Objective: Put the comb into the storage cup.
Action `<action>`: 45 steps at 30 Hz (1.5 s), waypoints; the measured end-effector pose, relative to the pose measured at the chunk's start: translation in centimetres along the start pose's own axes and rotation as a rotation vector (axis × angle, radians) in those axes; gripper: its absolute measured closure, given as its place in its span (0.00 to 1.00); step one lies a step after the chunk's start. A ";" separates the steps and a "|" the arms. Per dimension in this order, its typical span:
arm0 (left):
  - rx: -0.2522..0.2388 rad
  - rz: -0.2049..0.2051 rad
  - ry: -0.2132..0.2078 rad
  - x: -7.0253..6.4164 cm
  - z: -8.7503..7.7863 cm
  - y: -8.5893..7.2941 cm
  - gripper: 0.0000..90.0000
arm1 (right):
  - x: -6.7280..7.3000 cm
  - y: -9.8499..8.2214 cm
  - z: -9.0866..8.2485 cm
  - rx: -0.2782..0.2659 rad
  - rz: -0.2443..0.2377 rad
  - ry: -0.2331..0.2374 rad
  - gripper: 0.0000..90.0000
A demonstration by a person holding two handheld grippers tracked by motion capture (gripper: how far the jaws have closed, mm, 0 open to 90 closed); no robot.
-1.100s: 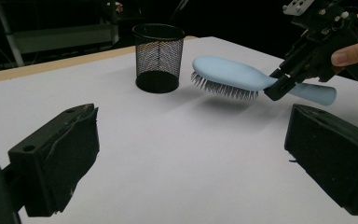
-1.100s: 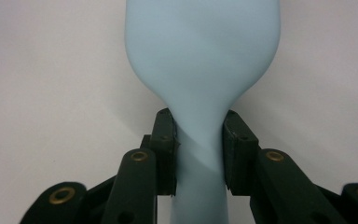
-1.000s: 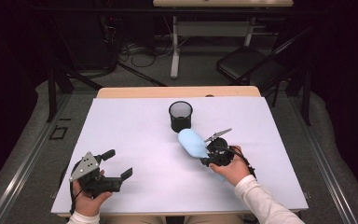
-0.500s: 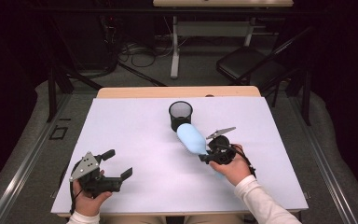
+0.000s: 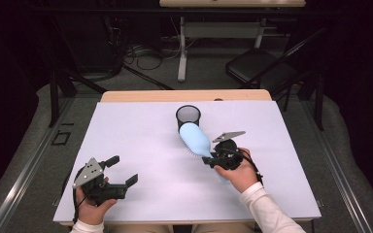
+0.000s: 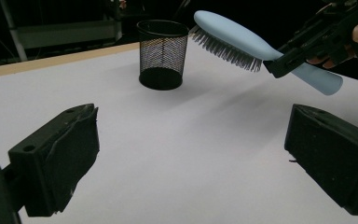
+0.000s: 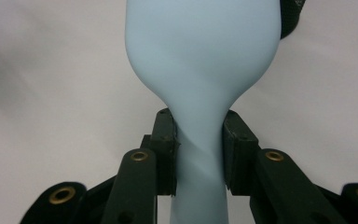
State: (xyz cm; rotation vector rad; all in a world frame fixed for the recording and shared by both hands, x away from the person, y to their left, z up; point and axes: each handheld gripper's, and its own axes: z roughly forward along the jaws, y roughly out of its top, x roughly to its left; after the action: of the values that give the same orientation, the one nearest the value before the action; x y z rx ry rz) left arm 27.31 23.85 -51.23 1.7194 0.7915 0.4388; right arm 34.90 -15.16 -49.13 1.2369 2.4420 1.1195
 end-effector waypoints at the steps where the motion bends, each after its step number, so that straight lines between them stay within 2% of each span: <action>1: 0.000 -0.001 0.002 0.0 0.0 0.0 0.03 | 0.1 0.1 0.0 -0.009 -0.005 0.003 0.77; 11: 0.008 -0.005 0.005 0.1 0.2 -0.1 0.03 | 0.7 0.9 -0.7 -0.091 -0.001 0.025 0.77; 16: 0.005 -0.025 0.006 0.1 0.5 -0.2 0.03 | 0.9 1.1 -1.0 -0.138 -0.002 0.031 0.77; 25: 0.012 -0.027 0.001 0.1 0.7 -0.2 0.03 | 1.4 1.0 -1.3 -0.181 -0.023 0.027 0.77; 34: 0.008 -0.025 0.004 0.1 0.8 -0.2 0.03 | 1.5 0.8 -2.4 -0.261 -0.032 0.015 0.77; 45: 0.019 -0.020 0.004 0.0 1.0 -0.1 0.03 | 1.7 0.6 -2.3 -0.282 -0.044 0.022 0.77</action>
State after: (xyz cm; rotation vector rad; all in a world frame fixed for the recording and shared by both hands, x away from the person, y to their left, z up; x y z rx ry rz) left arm 27.90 23.16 -51.65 1.7273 0.8176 0.4223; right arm 33.11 -14.93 -46.85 1.0847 2.2167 1.4116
